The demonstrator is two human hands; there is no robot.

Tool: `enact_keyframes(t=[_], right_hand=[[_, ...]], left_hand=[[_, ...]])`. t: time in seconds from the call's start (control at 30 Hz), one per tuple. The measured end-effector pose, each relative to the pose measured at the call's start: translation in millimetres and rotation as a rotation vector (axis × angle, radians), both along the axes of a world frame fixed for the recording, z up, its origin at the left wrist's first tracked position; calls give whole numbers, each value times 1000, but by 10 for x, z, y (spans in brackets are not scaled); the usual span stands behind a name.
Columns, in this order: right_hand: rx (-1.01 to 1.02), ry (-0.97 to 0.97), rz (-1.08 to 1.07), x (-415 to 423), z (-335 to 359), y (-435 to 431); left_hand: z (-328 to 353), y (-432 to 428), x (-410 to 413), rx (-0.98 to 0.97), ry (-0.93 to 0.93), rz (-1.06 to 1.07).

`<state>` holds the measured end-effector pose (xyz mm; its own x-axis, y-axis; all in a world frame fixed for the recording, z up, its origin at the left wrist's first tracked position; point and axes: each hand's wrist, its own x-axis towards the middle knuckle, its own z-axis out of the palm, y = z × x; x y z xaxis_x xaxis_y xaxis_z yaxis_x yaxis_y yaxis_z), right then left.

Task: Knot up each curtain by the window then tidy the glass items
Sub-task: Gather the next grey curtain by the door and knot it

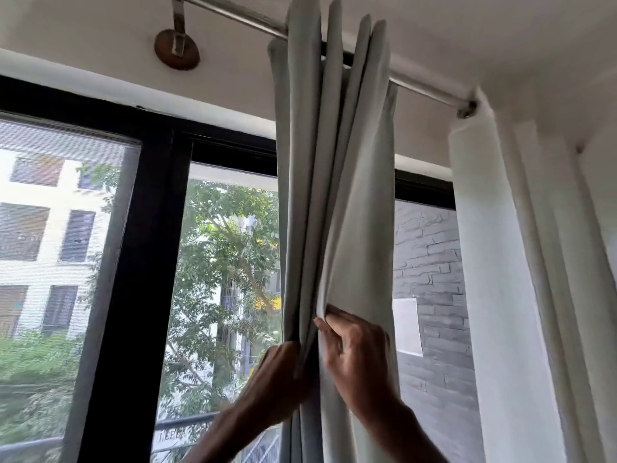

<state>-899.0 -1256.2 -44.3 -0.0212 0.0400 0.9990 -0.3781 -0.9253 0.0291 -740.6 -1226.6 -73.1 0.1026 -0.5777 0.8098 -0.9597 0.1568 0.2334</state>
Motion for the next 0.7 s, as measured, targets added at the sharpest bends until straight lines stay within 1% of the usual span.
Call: enact_keyframes(t=[0.1, 0.2, 0.37, 0.5, 0.57, 0.67, 0.7], right_hand=[[150, -70, -21, -169, -9, -127], [247, -180, -2, -278, 171, -279], [258, -295, 2, -403, 932, -480], [293, -330, -73, -498, 1547, -602], [203, -312, -124, -398, 1662, -539], [-95, -243, -92, -100, 1665, -272], [-149, -247, -71, -52, 1684, -153]], left_hand=[[18, 19, -151, -89, 29, 0], [179, 31, -351, -153, 51, 3], [824, 33, -681, -289, 27, 62], [1412, 76, -854, -373, 9, 84], [1655, 104, -903, -404, -19, 93], [1906, 114, -868, -426, -33, 72], [1945, 109, -841, -422, -61, 66]])
